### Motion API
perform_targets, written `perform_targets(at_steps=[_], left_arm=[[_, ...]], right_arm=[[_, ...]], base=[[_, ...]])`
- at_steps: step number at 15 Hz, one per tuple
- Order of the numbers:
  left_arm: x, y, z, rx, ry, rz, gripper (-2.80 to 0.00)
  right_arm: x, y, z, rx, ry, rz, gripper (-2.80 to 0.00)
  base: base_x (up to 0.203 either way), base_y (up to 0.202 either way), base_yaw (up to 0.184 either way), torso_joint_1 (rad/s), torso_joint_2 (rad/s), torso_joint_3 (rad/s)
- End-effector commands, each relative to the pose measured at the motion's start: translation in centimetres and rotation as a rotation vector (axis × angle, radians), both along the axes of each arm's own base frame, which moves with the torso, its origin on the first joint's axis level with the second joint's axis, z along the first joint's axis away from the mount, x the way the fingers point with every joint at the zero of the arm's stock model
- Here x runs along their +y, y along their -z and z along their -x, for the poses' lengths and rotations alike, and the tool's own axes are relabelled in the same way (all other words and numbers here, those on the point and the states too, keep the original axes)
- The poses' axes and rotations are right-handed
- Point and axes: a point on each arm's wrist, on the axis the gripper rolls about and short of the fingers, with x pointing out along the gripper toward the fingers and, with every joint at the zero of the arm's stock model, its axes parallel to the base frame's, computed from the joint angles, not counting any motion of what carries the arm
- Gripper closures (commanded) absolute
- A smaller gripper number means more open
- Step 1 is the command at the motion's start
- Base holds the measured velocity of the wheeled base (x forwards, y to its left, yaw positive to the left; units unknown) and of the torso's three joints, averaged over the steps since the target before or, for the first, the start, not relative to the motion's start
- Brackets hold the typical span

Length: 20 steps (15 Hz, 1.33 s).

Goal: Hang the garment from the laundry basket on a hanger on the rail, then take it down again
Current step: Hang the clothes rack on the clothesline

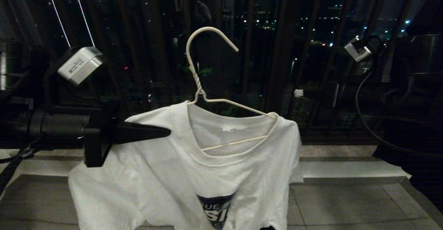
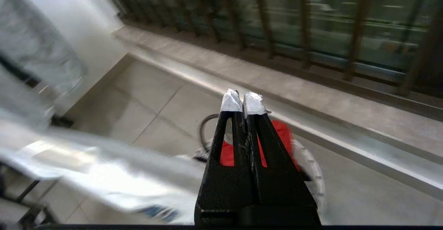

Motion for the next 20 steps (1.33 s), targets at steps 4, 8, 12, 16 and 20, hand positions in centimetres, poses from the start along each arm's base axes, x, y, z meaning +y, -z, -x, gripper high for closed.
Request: perform_targets(at_steps=[4,8,12,16,20], left_arm=[[0.6,0.7,1.6,0.042,0.077,0.042,0.00],[0.8,0.6,2.7,0.047,0.130,0.067,0.00],[0.9,0.5,3.1,0.048,0.164,0.082,0.00],[0.9,0.7,3.1,0.055,0.171,0.084,0.00],[0.9,0.8,3.1,0.057,0.171,0.084,0.00]], right_arm=[[-1.6,-0.1,-0.8,-0.009,0.051,0.001,0.00],[-1.5,0.0,-0.9,-0.009,0.049,0.006,0.00],[-1.6,0.1,-0.8,-0.027,0.045,0.035,0.00],[-1.7,0.1,-0.9,-0.030,0.049,0.037,0.00],[-1.9,0.1,-0.9,-0.037,0.054,0.044,0.00]], base=[[0.000,0.000,0.000,0.000,0.00,0.000],[0.000,0.000,0.000,0.000,0.00,0.000],[0.000,0.000,0.000,0.000,0.00,0.000],[0.000,0.000,0.000,0.000,0.00,0.000],[0.000,0.000,0.000,0.000,0.00,0.000]])
